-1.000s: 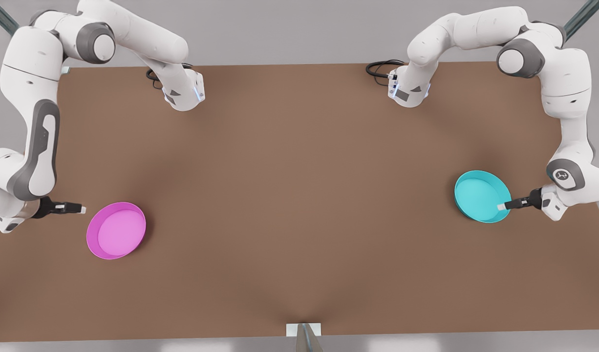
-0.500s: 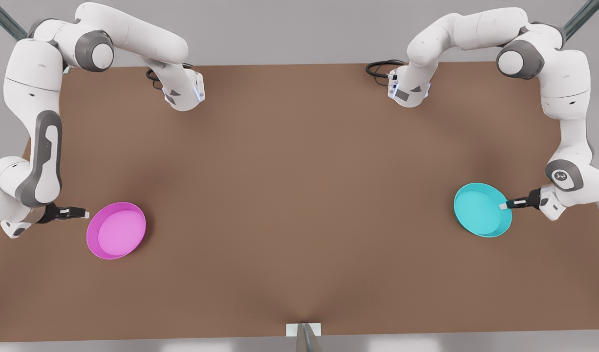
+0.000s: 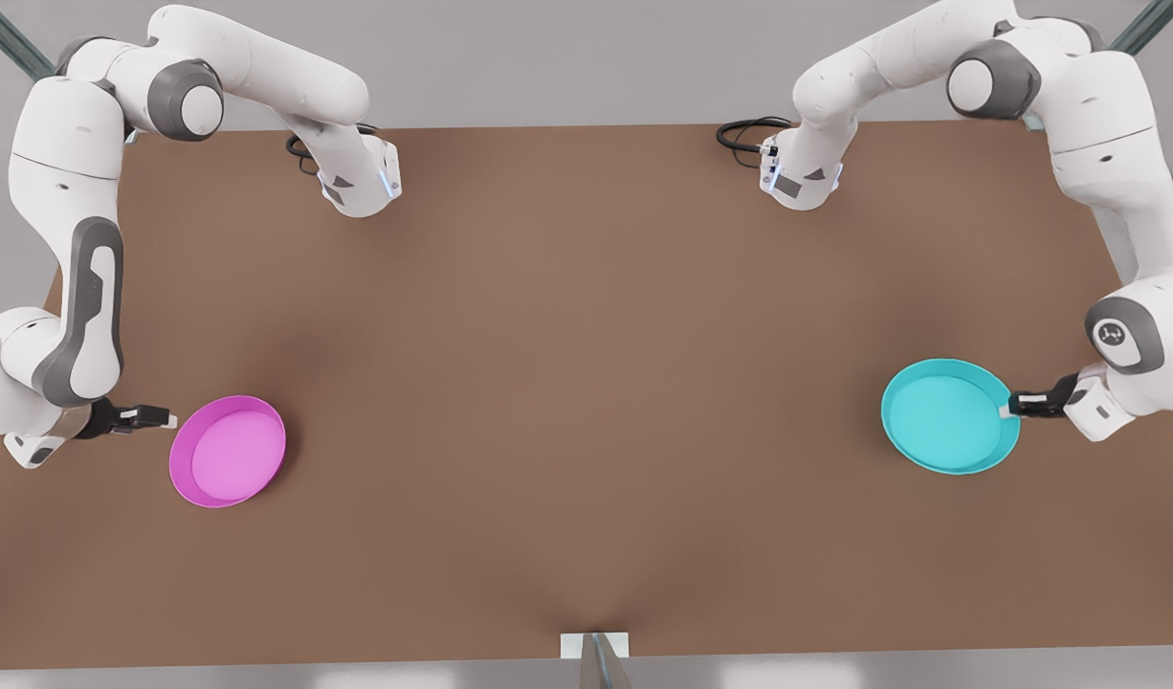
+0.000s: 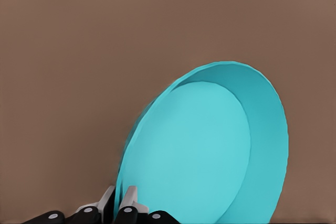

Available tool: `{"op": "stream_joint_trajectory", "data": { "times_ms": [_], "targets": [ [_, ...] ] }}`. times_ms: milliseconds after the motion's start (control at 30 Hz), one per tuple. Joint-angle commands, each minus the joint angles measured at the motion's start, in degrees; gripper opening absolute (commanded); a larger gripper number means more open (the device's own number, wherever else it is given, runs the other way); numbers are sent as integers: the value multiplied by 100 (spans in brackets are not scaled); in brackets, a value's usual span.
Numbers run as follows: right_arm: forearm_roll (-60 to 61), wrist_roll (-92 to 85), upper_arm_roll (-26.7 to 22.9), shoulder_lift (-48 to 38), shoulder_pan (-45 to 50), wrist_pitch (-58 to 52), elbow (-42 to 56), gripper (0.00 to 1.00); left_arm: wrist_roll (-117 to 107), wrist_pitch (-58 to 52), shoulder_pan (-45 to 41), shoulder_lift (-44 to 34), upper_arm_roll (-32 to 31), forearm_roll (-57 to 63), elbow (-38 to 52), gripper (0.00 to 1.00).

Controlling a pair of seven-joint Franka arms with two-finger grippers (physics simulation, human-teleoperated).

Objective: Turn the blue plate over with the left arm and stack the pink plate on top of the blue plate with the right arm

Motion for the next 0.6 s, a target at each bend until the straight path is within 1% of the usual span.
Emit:
{"op": "stream_joint_trajectory", "data": {
  "times_ms": [0,100,167,233,267,400,533,567],
  "targets": [
    [7,-152,-1,-7,5,-26,2,100,-1194,-633,-186,-143,-12,345,91,21],
    [7,-152,8,-16,-4,-70,11,100,-2099,-1291,-819,-468,-39,1136,416,21],
    [16,-152,8,-16,5,-70,2,100,-2732,-1546,-1258,-653,-30,1469,460,21],
    [42,-160,8,-16,14,-61,2,100,-3321,-2056,-1820,-785,-30,2146,671,21],
    [42,-161,8,-7,14,-61,2,100,-3682,-2504,-2242,-767,-39,2507,970,21],
    [42,-161,8,-7,23,-61,2,100,-4517,-3401,-3499,-697,-30,3913,1321,21],
    [42,-292,8,239,-74,220,-6,100,-4535,-3621,-4527,-600,-30,5204,1357,21],
    [42,-292,-1,239,-56,229,2,100,-4578,-3911,-5002,-425,-30,5890,1357,21]
  ]
}}
